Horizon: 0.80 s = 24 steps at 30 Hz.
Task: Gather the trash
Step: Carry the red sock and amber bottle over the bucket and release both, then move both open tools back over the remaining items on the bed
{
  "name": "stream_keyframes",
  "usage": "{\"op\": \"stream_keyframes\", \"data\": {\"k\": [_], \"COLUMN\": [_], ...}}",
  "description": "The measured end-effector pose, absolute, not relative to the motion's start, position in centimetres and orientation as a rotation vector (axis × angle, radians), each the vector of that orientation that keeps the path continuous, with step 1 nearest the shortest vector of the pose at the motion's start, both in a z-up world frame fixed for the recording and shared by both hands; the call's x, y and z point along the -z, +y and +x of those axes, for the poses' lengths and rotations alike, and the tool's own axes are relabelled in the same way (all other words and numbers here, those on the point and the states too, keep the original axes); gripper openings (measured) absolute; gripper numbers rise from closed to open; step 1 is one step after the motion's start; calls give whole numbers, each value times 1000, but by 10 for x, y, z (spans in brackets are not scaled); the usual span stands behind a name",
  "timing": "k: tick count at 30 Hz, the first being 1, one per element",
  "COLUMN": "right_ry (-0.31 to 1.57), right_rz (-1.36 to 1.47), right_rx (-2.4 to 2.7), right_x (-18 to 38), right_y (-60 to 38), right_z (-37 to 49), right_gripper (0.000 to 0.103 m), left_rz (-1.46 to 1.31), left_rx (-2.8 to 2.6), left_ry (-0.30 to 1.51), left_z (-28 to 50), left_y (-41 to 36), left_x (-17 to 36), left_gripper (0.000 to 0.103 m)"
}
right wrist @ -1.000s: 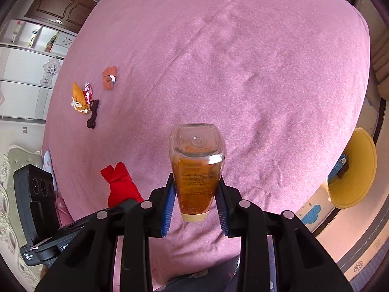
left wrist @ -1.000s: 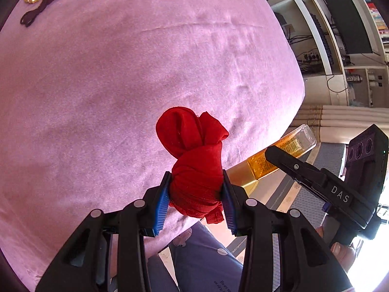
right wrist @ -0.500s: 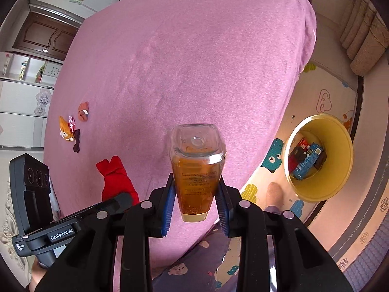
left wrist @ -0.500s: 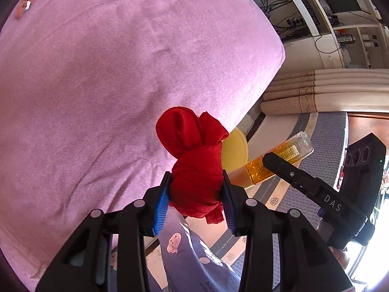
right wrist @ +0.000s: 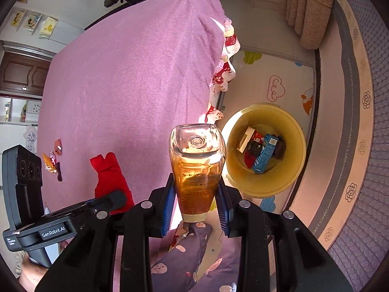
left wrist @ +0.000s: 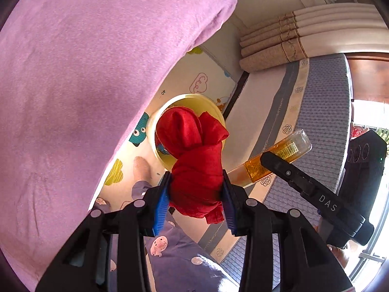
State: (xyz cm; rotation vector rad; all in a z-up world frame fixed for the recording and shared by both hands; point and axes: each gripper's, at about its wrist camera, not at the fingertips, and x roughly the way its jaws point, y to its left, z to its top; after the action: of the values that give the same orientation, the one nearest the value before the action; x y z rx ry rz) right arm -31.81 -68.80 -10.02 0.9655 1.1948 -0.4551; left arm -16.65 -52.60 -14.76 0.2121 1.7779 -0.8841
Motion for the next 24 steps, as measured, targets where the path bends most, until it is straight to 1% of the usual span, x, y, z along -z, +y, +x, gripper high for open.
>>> {"op": "stream_keyframes", "data": {"k": [6, 14, 15, 16, 17, 18, 19, 24], "right_ry": [1191, 1201, 1206, 1214, 1220, 1225, 1222, 1231], "right_rz": [1018, 1038, 1042, 1050, 1059, 1070, 1081, 1090], "right_rx": [511, 532, 529, 524, 528, 530, 528, 540], "right_x": [118, 136, 138, 141, 143, 145, 147, 151], "right_y": [-722, -745, -746, -748, -749, -751, -752, -756], "right_z": [-361, -383, -384, -385, -387, -388, -390, -393], "right_gripper": [31, 31, 31, 32, 32, 34, 35, 35], "left_rz": [328, 409, 416, 424, 437, 454, 467, 474], "left_rx": [948, 986, 994, 1002, 1001, 989, 973, 941], "left_ry": [1790, 1814, 1817, 1821, 1820, 1811, 1800, 1836], "left_z": [-203, -231, -233, -235, -234, -234, -233, -232], "left_y": [-574, -609, -612, -614, -615, -616, -614, -613], "left_x": [162, 180, 181, 183, 184, 185, 186, 197], "left_gripper": [39, 39, 41, 43, 57, 82, 88, 88]}}
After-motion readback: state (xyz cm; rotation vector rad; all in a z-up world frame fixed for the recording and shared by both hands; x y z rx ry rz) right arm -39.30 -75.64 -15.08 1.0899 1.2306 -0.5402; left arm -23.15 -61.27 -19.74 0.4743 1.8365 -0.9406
